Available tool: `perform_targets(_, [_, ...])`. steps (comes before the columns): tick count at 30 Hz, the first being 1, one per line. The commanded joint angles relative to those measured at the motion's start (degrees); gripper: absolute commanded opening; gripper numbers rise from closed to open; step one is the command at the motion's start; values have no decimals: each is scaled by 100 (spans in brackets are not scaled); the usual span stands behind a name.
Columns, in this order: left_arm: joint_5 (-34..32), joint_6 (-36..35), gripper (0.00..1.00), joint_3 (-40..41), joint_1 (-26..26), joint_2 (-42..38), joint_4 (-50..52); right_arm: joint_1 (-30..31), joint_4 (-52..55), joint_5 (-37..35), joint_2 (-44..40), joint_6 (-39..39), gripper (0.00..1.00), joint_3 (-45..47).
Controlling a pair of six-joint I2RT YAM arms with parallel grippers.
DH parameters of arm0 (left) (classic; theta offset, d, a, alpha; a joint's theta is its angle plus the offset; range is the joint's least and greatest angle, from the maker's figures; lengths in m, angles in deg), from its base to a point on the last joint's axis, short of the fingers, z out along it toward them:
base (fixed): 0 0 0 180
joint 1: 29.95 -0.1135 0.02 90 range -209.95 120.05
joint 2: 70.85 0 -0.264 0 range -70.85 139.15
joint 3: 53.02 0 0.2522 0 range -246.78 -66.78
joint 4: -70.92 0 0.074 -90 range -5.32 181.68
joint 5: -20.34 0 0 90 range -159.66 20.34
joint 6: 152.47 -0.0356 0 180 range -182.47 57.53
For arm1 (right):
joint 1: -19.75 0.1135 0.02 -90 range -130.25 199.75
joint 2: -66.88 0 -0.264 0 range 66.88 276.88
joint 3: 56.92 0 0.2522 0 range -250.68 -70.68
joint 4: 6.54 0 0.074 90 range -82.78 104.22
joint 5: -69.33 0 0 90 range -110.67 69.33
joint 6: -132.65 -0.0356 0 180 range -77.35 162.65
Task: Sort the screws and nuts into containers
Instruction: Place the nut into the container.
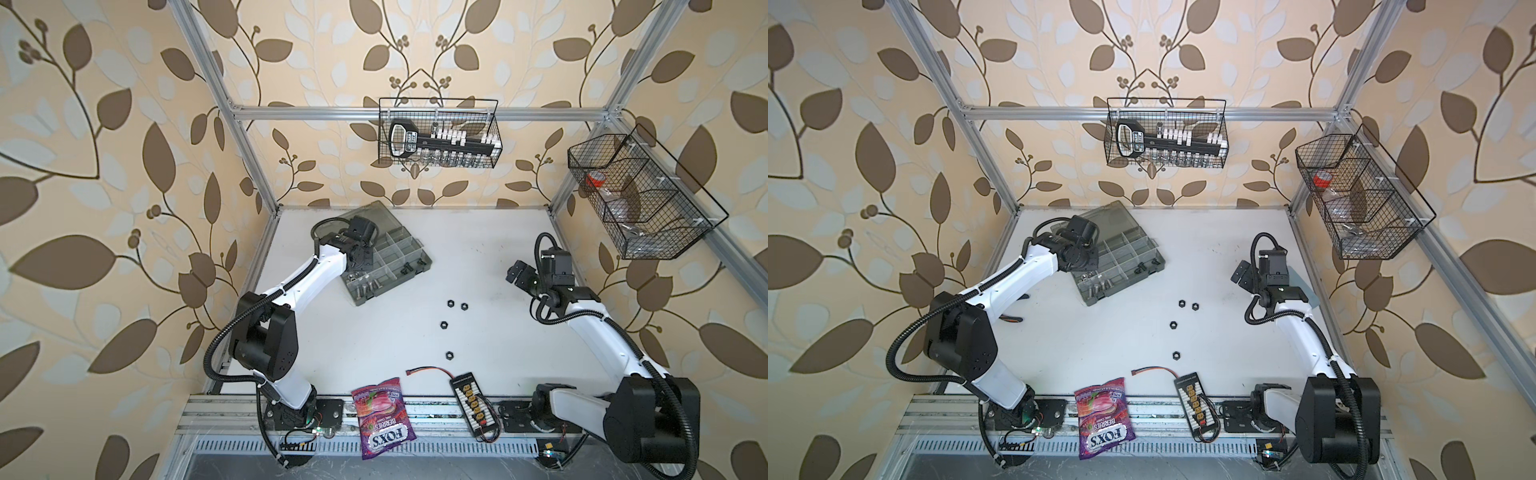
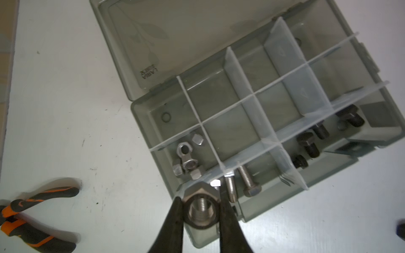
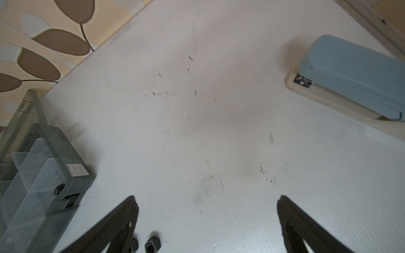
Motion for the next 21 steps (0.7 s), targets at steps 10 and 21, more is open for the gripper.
perform_targets(10, [551,78,14,189,-564,226,-419,-14,8,51,-207,32,100,158])
perform_targets(21, [584,81,16,127,-621,853,-559,-17,9,52,-188,20,100,152])
